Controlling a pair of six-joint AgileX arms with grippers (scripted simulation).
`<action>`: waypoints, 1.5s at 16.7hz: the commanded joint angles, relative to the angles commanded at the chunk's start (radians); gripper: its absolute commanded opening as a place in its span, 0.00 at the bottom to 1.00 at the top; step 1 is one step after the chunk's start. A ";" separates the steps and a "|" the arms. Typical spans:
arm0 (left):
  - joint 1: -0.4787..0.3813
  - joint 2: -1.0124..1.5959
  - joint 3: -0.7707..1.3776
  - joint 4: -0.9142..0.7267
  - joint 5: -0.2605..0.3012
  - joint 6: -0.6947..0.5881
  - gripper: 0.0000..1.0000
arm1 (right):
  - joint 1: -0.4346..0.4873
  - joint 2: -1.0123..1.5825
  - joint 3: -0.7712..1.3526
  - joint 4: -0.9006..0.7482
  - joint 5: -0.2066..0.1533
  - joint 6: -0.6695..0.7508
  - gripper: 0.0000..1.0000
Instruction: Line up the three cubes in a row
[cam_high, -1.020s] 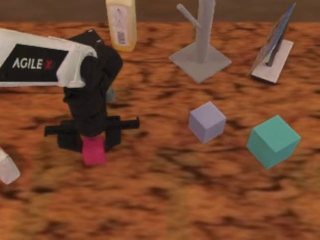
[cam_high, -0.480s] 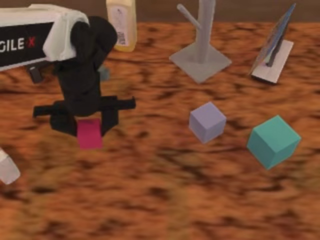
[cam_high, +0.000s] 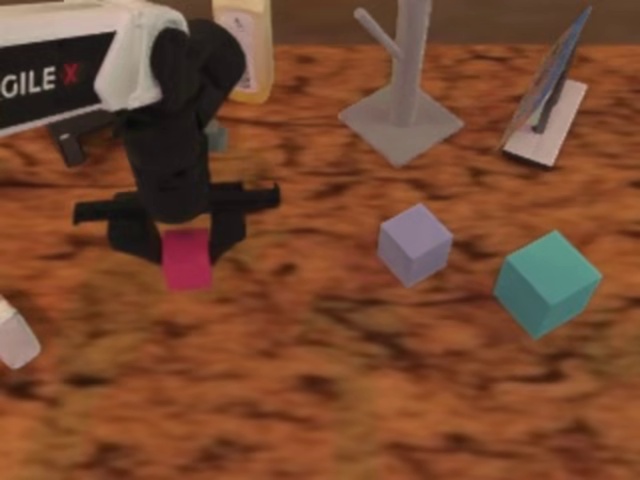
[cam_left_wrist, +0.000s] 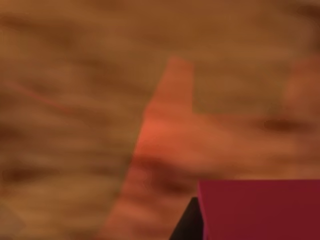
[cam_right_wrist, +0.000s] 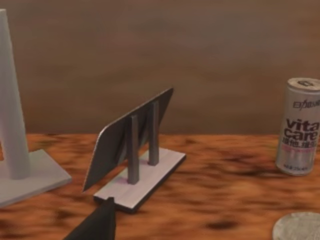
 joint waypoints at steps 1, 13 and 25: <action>-0.020 0.024 0.033 -0.018 0.000 -0.017 0.00 | 0.000 0.000 0.000 0.000 0.000 0.000 1.00; -0.428 0.445 0.826 -0.366 0.002 -0.352 0.00 | 0.000 0.000 0.000 0.000 0.000 0.000 1.00; -0.474 0.478 0.786 -0.287 0.001 -0.394 0.00 | 0.000 0.000 0.000 0.000 0.000 0.000 1.00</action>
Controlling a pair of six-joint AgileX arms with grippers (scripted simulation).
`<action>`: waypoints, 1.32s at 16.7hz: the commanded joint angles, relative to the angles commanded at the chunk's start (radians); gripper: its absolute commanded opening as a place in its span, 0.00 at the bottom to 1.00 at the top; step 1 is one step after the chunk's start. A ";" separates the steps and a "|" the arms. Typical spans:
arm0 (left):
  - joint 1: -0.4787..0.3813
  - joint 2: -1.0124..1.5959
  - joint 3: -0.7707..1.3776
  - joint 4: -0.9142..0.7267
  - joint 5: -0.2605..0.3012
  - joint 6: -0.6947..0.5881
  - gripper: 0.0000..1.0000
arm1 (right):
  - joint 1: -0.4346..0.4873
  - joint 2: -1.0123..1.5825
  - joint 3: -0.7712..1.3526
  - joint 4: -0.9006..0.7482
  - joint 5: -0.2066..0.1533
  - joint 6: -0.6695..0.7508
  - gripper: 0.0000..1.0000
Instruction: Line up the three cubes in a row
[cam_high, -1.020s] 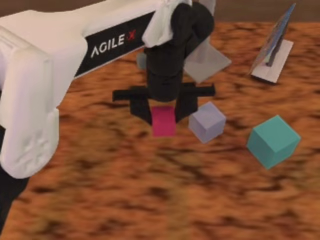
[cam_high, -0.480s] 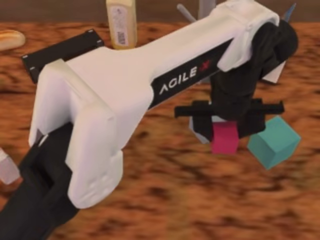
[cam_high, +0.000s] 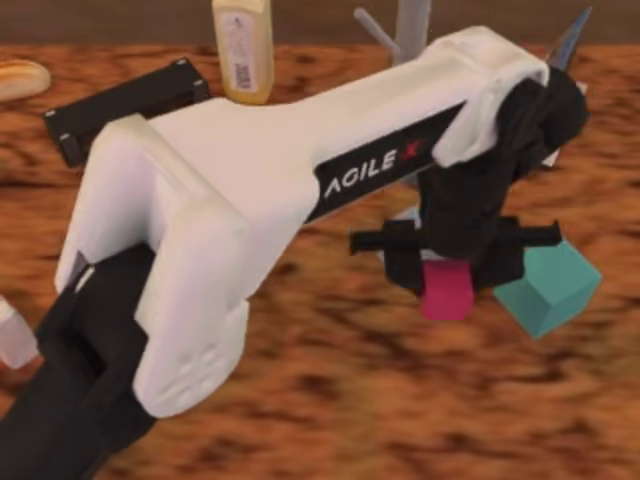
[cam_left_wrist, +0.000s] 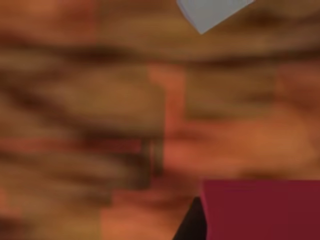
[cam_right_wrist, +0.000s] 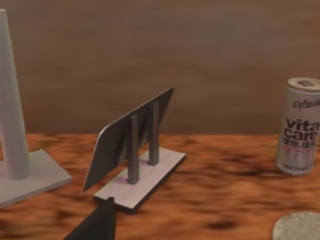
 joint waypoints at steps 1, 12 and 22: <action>-0.001 0.000 -0.045 0.042 0.000 0.000 0.00 | 0.000 0.000 0.000 0.000 0.000 0.000 1.00; -0.008 0.002 -0.170 0.167 0.000 -0.001 0.23 | 0.000 0.000 0.000 0.000 0.000 0.000 1.00; -0.008 0.002 -0.170 0.167 0.000 -0.001 0.98 | 0.000 0.000 0.000 0.000 0.000 0.000 1.00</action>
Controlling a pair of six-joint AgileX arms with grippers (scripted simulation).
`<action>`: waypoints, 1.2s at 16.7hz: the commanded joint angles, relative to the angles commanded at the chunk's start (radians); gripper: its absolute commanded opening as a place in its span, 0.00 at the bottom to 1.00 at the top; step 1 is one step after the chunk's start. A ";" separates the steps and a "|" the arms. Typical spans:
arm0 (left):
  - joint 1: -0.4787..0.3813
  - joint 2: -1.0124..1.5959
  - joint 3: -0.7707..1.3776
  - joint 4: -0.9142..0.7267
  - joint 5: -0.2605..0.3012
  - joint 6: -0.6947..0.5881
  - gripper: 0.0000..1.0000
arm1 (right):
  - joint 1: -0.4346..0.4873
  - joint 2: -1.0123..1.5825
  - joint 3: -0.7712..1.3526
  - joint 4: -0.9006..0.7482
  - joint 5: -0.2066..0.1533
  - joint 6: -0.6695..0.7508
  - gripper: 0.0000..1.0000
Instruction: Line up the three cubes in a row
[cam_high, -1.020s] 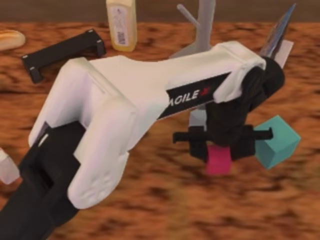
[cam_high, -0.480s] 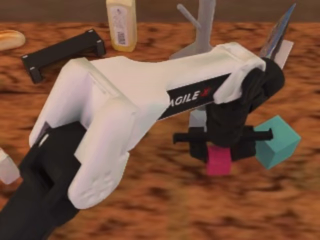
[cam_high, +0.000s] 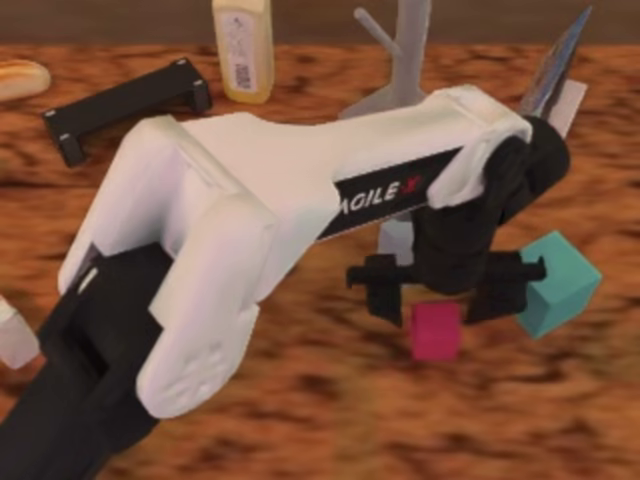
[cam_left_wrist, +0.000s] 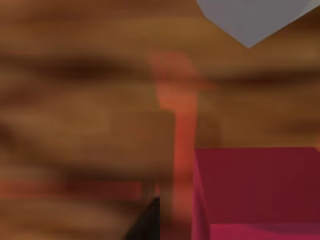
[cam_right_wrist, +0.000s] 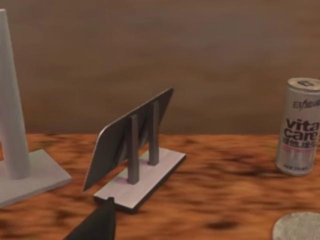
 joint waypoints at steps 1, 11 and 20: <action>0.000 0.000 0.000 0.000 0.000 0.000 1.00 | 0.000 0.000 0.000 0.000 0.000 0.000 1.00; 0.003 0.001 0.017 -0.017 0.000 -0.001 1.00 | 0.000 0.000 0.000 0.000 0.000 0.000 1.00; 0.019 -0.019 0.243 -0.262 0.000 -0.004 1.00 | 0.000 0.000 0.000 0.000 0.000 0.000 1.00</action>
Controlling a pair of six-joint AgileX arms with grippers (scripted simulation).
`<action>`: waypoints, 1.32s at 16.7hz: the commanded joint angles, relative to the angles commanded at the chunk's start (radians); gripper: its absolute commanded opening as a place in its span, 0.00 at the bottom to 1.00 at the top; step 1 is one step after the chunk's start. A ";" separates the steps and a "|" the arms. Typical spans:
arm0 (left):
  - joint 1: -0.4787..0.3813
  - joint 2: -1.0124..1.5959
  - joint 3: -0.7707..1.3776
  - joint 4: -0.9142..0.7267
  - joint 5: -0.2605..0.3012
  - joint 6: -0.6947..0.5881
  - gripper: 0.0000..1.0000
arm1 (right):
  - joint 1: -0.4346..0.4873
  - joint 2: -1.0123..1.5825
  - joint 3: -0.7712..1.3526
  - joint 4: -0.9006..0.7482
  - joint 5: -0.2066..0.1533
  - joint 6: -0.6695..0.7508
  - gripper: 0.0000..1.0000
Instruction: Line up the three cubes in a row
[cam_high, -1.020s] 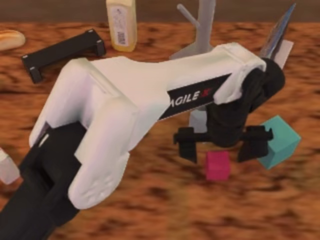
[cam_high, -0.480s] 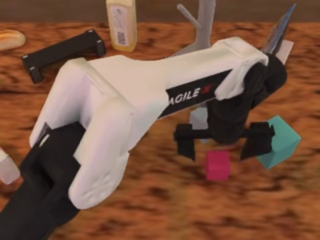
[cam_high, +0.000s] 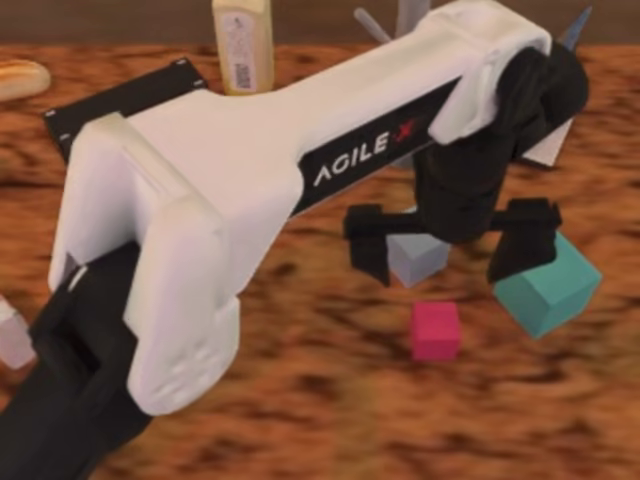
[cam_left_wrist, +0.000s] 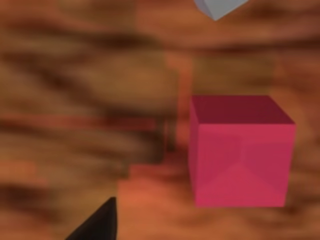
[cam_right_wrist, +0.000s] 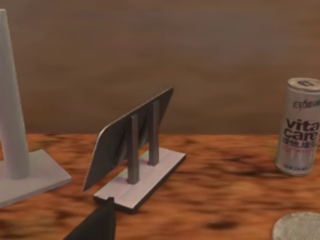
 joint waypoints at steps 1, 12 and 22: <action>0.000 0.000 0.000 0.000 0.000 0.000 1.00 | 0.000 0.000 0.000 0.000 0.000 0.000 1.00; 0.167 -0.368 -0.347 0.212 -0.011 0.050 1.00 | 0.096 0.365 0.360 -0.232 -0.005 -0.010 1.00; 0.589 -1.506 -1.414 0.796 -0.020 0.373 1.00 | 0.316 1.483 1.325 -0.828 0.000 -0.036 1.00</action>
